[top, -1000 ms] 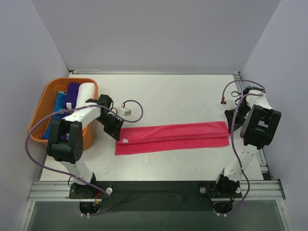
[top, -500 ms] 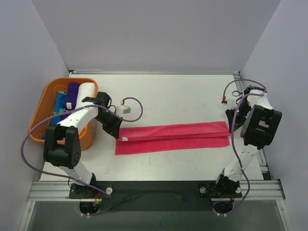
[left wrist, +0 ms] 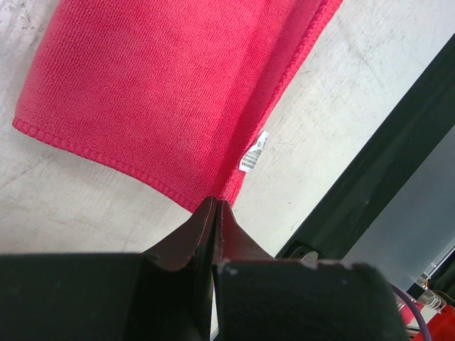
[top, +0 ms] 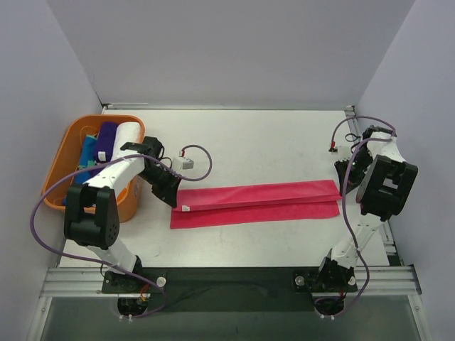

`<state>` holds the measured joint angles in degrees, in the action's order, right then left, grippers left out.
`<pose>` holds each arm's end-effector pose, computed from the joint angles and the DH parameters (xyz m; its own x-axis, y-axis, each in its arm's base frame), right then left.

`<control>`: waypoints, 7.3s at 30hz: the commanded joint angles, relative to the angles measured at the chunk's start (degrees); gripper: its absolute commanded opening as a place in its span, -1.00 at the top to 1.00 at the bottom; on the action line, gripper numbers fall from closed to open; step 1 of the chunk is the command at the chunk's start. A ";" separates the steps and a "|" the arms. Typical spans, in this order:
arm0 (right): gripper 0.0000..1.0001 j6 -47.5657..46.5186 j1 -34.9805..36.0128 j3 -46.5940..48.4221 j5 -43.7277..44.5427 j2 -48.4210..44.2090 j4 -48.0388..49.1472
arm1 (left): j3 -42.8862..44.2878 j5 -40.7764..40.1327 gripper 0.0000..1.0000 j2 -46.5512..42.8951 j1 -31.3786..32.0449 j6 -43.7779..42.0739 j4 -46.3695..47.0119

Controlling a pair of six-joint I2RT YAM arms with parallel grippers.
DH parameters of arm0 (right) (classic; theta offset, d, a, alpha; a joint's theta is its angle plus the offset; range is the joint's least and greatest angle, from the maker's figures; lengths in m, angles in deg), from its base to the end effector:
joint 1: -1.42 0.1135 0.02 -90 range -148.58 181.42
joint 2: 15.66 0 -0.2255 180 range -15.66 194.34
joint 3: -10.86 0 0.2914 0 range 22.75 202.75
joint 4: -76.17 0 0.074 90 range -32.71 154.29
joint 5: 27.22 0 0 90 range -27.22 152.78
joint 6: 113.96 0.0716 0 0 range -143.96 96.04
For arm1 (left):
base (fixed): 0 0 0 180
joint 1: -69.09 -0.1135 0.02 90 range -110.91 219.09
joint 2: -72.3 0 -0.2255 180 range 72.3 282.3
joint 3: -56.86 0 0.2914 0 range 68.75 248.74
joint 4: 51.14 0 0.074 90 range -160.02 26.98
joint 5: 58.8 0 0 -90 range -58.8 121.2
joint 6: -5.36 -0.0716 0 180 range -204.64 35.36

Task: Roll the towels
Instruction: Fold the towel

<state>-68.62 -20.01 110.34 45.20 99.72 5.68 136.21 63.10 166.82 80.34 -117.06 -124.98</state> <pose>0.3857 -0.1282 0.0954 -0.8932 -0.3693 -0.2567 -0.4179 0.8924 0.1702 0.3078 -0.0998 0.1273 -0.7342 0.6101 -0.2978 0.6731 0.5968 -0.4367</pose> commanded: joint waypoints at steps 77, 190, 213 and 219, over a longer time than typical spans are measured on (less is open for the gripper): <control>0.53 19.19 6.93 18.21 1.96 14.62 0.09 | 10.14 -12.83 0.19 17.72 6.16 11.25 19.77; 0.67 -15.81 13.17 -13.15 12.31 -6.12 10.18 | 1.27 -9.67 0.68 8.57 7.74 -22.51 1.05; 0.42 22.77 11.50 6.62 0.70 6.25 6.49 | 1.09 -10.28 0.08 6.20 8.09 8.32 24.94; 0.39 25.50 11.41 12.95 9.93 13.82 7.02 | -1.36 -8.53 0.08 7.70 8.70 11.68 26.62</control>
<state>-46.18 -8.42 120.37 48.41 111.30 12.26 135.68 53.51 174.49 88.51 -109.20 -101.76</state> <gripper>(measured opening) 0.299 0.462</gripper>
